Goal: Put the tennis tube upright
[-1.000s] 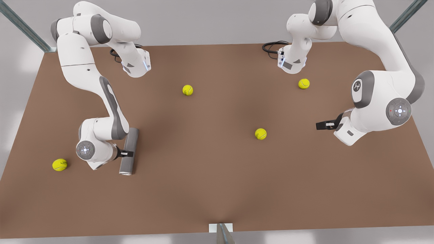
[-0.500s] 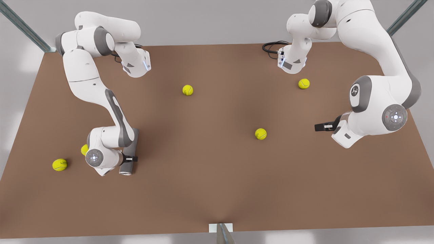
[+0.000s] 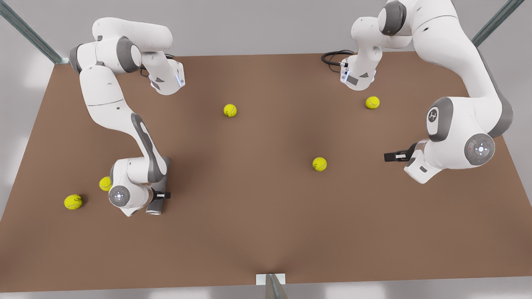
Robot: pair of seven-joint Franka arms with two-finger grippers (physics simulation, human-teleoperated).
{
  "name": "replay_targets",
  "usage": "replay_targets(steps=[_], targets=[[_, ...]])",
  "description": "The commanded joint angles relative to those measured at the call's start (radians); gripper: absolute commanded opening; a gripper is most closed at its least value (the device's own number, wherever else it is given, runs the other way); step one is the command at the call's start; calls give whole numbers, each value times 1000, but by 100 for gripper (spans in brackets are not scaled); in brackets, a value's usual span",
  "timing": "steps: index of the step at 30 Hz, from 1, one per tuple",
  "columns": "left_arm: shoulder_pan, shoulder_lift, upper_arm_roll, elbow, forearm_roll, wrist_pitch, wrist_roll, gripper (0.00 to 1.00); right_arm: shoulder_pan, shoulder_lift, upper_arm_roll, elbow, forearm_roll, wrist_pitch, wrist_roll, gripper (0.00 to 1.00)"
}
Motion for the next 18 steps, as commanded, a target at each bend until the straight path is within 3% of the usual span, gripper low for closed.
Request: replay_targets(steps=[1, 5, 8, 18], targets=[[0, 0, 0, 0, 0, 0, 0, 100, 0, 3, 0, 0, 0, 0, 0, 93], [11, 6, -1, -2, 0, -2, 0, 100, 0, 4, 0, 0, 0, 2, 0, 89], [11, 8, -1, 0, -1, -2, 0, 100, 0, 4, 0, 2, 0, 0, 0, 78], [11, 8, -1, 0, -1, -12, 0, 100, 0, 4, 0, 6, 0, 0, 0, 70]])
